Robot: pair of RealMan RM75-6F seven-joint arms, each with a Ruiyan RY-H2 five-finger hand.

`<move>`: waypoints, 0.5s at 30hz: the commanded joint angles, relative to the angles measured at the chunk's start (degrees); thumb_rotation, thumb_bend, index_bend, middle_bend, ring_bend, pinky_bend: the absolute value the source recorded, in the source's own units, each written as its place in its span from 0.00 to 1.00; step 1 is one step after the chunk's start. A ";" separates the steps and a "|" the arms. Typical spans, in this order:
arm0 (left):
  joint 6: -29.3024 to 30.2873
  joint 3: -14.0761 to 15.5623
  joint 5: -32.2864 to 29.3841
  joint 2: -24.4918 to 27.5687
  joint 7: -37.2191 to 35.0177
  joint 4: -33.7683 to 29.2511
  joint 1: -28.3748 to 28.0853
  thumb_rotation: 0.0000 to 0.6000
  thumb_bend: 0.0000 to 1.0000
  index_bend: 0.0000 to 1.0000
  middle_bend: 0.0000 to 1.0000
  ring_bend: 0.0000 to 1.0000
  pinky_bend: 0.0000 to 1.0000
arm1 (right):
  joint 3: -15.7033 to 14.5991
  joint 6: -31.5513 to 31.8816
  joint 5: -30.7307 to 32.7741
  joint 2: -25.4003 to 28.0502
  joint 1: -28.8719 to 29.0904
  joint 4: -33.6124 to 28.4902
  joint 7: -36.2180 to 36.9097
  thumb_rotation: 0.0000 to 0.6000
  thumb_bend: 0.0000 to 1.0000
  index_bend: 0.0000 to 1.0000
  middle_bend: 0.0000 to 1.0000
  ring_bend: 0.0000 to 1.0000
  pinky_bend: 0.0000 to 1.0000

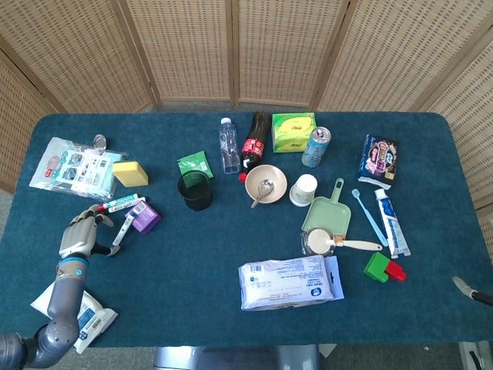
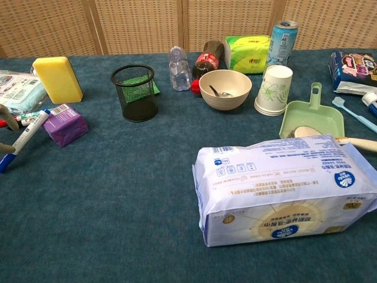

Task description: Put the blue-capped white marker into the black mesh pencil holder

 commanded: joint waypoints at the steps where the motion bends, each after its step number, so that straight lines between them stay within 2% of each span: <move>1: 0.10 0.02 0.02 -0.37 0.46 0.20 -0.28 1.00 0.29 0.34 0.00 0.00 0.00 | 0.04 0.02 0.04 0.05 -0.02 0.01 0.20 1.00 0.00 0.00 0.00 0.00 0.00; 5: 0.31 -0.06 0.09 -1.27 0.74 0.72 -0.52 1.00 0.32 0.35 0.00 0.00 0.00 | 0.03 -0.09 0.03 0.21 -0.02 -0.03 0.83 1.00 0.00 0.00 0.00 0.00 0.00; 15: 0.87 -0.62 -0.37 -3.46 1.85 1.91 -1.39 1.00 0.32 0.35 0.00 0.00 0.00 | 0.07 -0.34 0.17 0.48 -0.02 0.20 2.05 1.00 0.00 0.00 0.00 0.00 0.00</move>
